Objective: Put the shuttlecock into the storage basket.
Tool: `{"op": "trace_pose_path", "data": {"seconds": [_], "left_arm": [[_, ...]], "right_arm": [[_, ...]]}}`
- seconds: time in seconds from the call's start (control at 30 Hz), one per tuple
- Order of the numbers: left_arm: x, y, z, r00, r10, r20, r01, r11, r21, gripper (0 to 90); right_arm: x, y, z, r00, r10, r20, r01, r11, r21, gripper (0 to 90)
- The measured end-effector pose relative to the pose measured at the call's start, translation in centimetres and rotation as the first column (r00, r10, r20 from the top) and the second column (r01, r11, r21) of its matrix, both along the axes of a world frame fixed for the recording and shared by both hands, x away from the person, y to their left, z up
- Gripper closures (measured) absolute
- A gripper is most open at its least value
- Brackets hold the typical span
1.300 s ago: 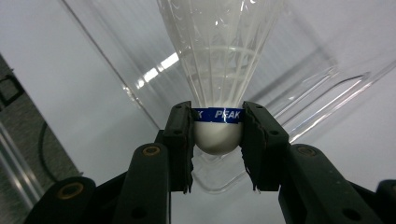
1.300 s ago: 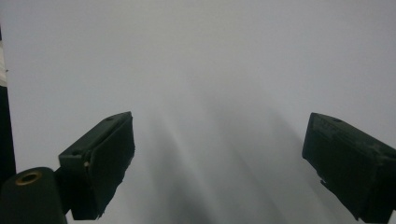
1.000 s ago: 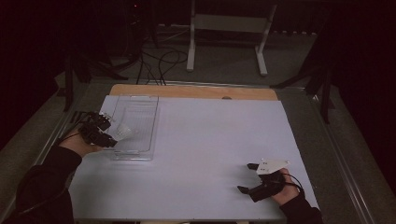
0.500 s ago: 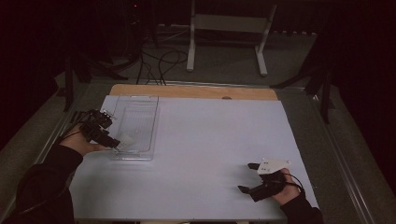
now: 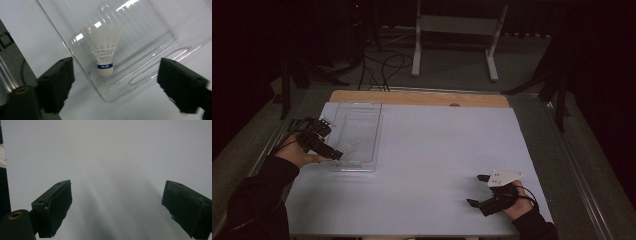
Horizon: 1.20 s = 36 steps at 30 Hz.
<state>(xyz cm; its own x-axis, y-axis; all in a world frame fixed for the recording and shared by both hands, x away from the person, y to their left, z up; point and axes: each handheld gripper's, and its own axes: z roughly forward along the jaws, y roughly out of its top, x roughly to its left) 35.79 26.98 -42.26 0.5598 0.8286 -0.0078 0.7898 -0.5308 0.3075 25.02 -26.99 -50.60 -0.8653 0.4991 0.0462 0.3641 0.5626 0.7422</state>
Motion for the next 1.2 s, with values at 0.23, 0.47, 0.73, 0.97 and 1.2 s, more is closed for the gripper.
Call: {"op": "trace_pose_path", "data": {"seconds": [0.23, 0.47, 0.73, 0.97, 1.2], "left_arm": [[-0.3, -0.2, 0.4, 0.9996, -0.020, 0.022, 0.021, 0.9992, -0.033, 0.2], [-0.3, -0.8, 0.8, 0.9982, -0.032, 0.051, 0.035, 0.9978, -0.056, 0.1], [-0.3, -1.1, 1.0, 0.9960, -0.043, 0.078, 0.049, 0.9967, -0.065, 0.1], [-0.3, -1.2, 1.6, 0.9909, -0.052, 0.124, 0.068, 0.9899, -0.125, 0.1], [-0.3, -1.8, 2.1, 0.9875, -0.071, 0.140, 0.091, 0.9859, -0.141, 0.2]], "right_arm": [[0.0, 0.0, 0.0, 1.0000, 0.001, 0.001, -0.001, 1.0000, -0.001, 9.3], [0.0, 0.0, -0.1, 1.0000, -0.002, -0.002, 0.002, 1.0000, 0.000, 9.3], [0.0, 0.0, -0.1, 1.0000, -0.003, -0.004, 0.003, 1.0000, -0.002, 9.3], [0.1, 0.1, -0.1, 1.0000, -0.001, -0.003, 0.001, 1.0000, -0.006, 9.3], [0.1, 0.1, -0.1, 1.0000, -0.002, -0.004, 0.002, 1.0000, -0.007, 9.3]]}}
